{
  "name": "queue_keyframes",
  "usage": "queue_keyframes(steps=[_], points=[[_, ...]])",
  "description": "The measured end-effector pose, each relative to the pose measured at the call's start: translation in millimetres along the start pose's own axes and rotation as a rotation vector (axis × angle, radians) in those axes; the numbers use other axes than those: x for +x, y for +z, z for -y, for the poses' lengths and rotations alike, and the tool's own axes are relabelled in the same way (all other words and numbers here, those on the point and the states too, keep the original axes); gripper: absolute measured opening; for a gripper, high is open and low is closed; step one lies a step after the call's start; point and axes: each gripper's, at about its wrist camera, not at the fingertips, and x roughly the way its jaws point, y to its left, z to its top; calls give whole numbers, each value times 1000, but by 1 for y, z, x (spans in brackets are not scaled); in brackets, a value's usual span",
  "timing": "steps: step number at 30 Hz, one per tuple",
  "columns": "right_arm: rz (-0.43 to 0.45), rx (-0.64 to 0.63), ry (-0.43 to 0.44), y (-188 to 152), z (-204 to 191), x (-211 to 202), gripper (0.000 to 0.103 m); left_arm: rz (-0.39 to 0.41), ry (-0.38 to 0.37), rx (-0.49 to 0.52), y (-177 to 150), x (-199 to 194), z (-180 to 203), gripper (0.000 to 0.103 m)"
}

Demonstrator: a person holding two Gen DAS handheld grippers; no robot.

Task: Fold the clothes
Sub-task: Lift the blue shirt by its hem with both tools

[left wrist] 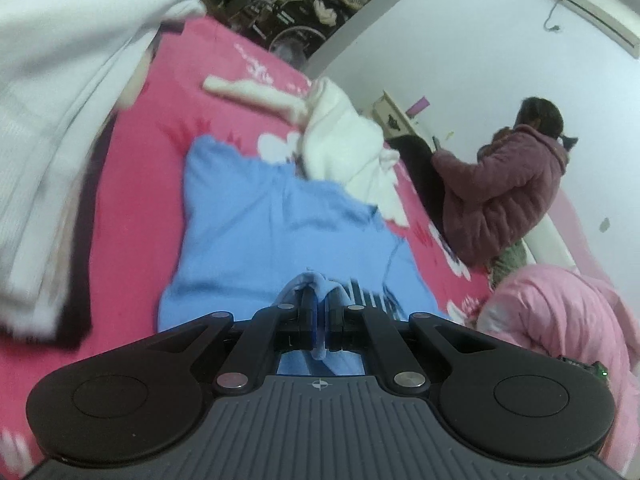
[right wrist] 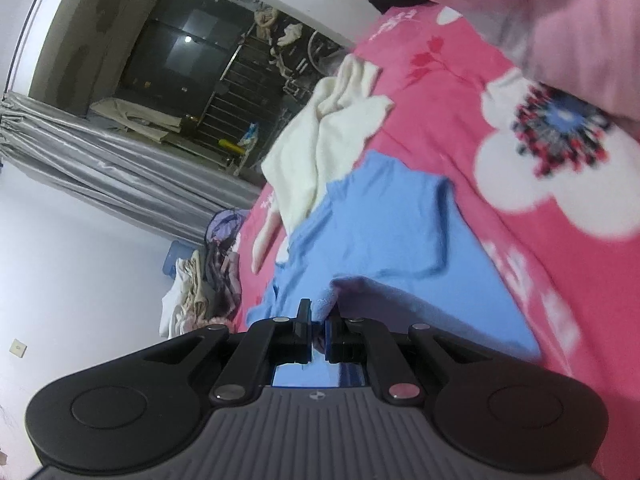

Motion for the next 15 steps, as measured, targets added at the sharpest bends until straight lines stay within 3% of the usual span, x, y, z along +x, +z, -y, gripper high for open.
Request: queue_keyframes(steps=[9,15], points=[[20,13,50,51,10,50,6,63,80,-40,35,34,-13,1],[24,18,77,79,16,82,5,98,87,-102,55,54,-22,1]])
